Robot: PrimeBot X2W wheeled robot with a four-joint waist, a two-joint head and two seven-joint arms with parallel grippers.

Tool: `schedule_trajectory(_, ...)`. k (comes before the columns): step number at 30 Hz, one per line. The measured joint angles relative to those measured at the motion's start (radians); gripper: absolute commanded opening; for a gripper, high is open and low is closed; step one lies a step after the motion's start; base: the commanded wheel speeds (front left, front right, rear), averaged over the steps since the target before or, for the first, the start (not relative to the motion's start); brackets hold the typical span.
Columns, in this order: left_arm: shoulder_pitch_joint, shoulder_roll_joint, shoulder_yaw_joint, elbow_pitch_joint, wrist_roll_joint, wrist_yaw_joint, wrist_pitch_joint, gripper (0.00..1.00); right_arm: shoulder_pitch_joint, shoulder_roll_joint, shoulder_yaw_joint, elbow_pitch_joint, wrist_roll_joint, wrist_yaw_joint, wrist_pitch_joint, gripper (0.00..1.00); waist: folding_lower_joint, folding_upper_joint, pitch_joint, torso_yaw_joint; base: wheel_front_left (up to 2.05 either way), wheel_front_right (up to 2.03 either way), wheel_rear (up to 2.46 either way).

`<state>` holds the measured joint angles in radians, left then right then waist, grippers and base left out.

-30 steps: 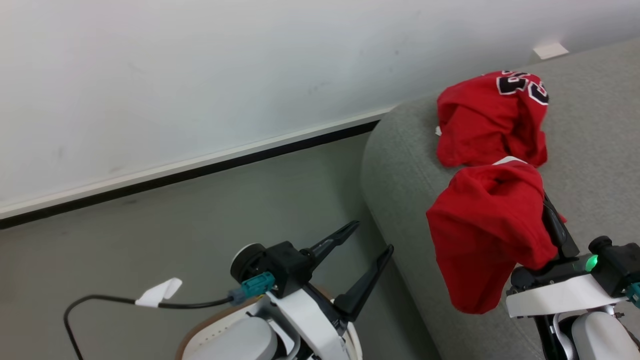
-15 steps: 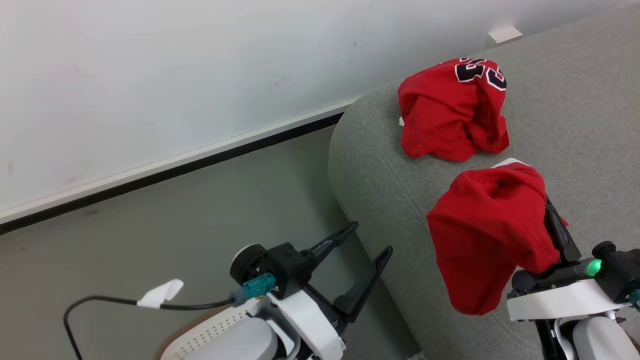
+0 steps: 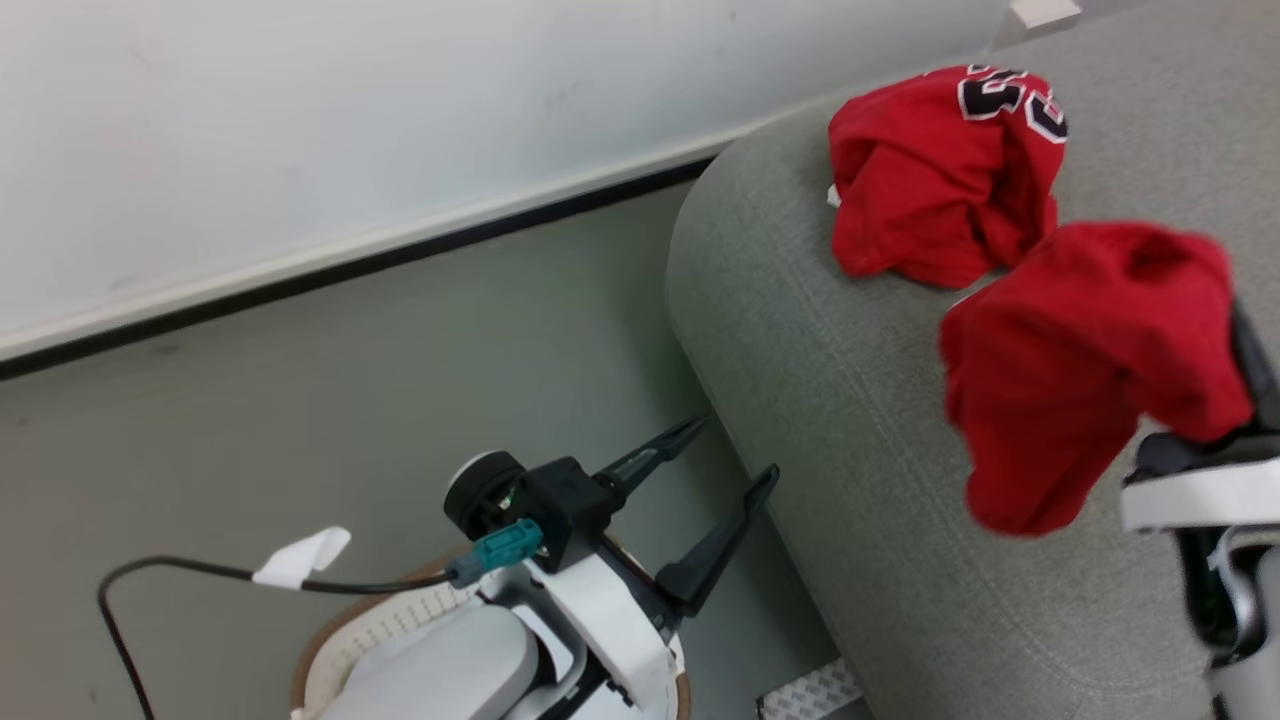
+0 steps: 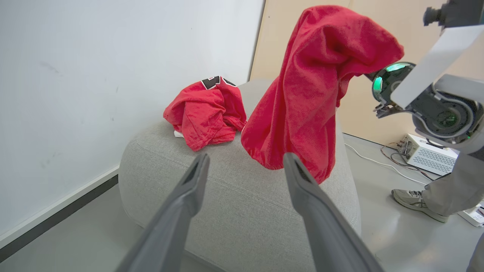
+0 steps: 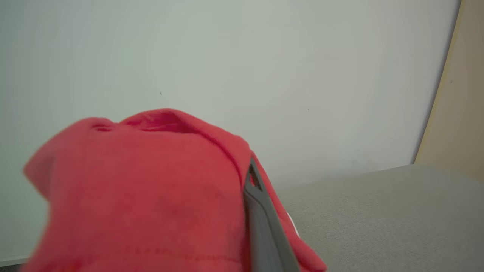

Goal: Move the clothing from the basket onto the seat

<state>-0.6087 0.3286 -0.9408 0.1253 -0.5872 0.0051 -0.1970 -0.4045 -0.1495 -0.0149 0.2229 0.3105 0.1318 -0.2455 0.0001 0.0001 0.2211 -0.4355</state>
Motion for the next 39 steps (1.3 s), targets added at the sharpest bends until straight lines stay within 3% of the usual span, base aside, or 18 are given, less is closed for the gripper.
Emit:
schedule_trajectory(11,-0.058,0.067,0.016,-0.067,0.013,-0.004,0.051,1.00,-0.218,-0.128,-0.194,0.066,-0.012,0.000,0.122,0.00,0.0001,0.0000,0.167,0.051,0.00,0.00,0.00)
schedule_trajectory(20,-0.115,0.106,0.045,-0.112,0.026,0.004,0.072,1.00,-0.317,-0.171,-0.356,0.180,0.003,0.000,0.185,0.00,0.0002,0.0000,0.321,0.112,0.00,0.00,0.00)
schedule_trajectory(26,-0.137,0.124,0.051,-0.131,0.032,0.002,0.072,1.00,-0.348,-0.205,-0.377,0.325,-0.031,0.000,0.244,0.00,0.0001,-0.0001,0.410,0.153,0.00,0.00,0.00)
schedule_trajectory(35,-0.165,0.104,0.036,-0.112,0.043,-0.013,0.056,1.00,-0.362,-0.257,-0.264,0.483,-0.099,0.000,0.381,0.00,0.0001,-0.0001,0.451,0.193,0.00,0.00,0.00)
schedule_trajectory(36,-0.165,0.100,0.035,-0.106,0.043,-0.013,0.053,1.00,-0.363,-0.258,-0.258,0.489,-0.100,0.000,0.382,0.17,0.0000,0.0000,0.444,0.194,0.00,0.00,0.00)
schedule_trajectory(37,-0.164,0.099,0.035,-0.100,0.043,-0.013,0.050,1.00,-0.363,-0.256,-0.253,0.493,-0.100,0.000,0.382,0.49,0.0000,0.0000,0.436,0.194,0.00,0.00,0.00)
schedule_trajectory(38,-0.163,0.098,0.034,-0.095,0.042,-0.013,0.046,1.00,-0.363,-0.256,-0.248,0.499,-0.100,0.000,0.383,1.00,0.0000,-0.0001,0.427,0.193,0.00,0.00,0.00)
schedule_trajectory(39,-0.161,0.098,0.033,-0.088,0.042,-0.013,0.044,1.00,-0.363,-0.259,-0.241,0.509,-0.100,0.000,0.386,1.00,0.0000,0.0000,0.417,0.193,0.00,0.00,0.00)
